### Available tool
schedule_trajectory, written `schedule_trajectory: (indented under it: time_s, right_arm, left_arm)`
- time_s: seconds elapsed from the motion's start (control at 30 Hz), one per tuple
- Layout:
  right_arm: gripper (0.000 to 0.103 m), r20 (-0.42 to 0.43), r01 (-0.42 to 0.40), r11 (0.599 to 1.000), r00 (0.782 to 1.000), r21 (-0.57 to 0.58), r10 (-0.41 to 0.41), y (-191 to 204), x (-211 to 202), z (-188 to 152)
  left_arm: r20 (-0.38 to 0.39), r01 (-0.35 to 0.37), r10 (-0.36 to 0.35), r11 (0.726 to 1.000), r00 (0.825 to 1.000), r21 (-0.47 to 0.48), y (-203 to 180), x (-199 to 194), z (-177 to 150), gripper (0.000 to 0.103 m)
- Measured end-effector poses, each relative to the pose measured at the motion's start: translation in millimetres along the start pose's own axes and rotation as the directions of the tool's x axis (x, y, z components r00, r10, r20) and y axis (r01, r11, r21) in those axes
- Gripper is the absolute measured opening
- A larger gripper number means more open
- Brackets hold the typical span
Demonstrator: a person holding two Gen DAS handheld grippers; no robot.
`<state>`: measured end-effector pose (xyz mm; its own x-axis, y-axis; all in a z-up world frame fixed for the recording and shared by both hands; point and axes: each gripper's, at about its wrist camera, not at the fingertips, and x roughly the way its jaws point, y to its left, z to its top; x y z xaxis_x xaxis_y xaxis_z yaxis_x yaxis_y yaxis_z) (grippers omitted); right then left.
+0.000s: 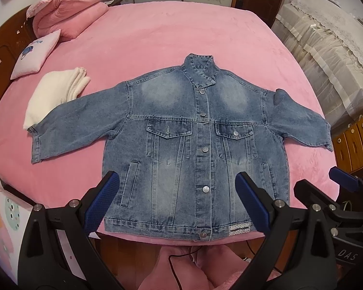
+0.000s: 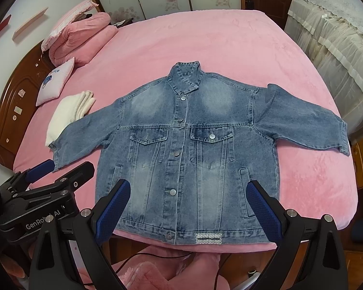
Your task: Fold large clothes
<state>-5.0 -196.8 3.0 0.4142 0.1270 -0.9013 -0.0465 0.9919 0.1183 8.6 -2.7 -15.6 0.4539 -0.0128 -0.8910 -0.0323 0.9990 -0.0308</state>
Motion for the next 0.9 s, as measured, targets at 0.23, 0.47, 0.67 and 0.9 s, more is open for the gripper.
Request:
schedule_trajectory:
  time_s: [0.23,0.47,0.67,0.9]
  right_arm:
    - [0.098,-0.003,-0.003,1.0,1.0,0.003,0.003,-1.3,1.5,-0.6]
    - [0.098,0.0,-0.015,0.999,1.0,0.033,0.015,-7.5,-1.8,-9.5]
    - [0.098,0.054,-0.013,1.0,0.998,-0.004,0.013,-14.1,-17.5,-11.6]
    - [0.098,0.086,-0.007,0.993,0.996,-0.12,0.018,-9.5,-25.8,-13.2]
  left_arm:
    - [-0.003,0.001,-0.001,1.0,1.0,0.0,-2.0,-0.2,-1.9,0.096]
    - [0.006,-0.013,0.013,1.0,1.0,-0.007,-1.8,-4.3,-3.3,0.096]
    - [-0.027,-0.027,0.027,0.999,0.999,-0.025,-1.2,-5.9,-9.1,0.096]
    - [-0.036,-0.008,0.004,0.993,0.999,-0.114,4.2,-4.0,-27.5,0.096]
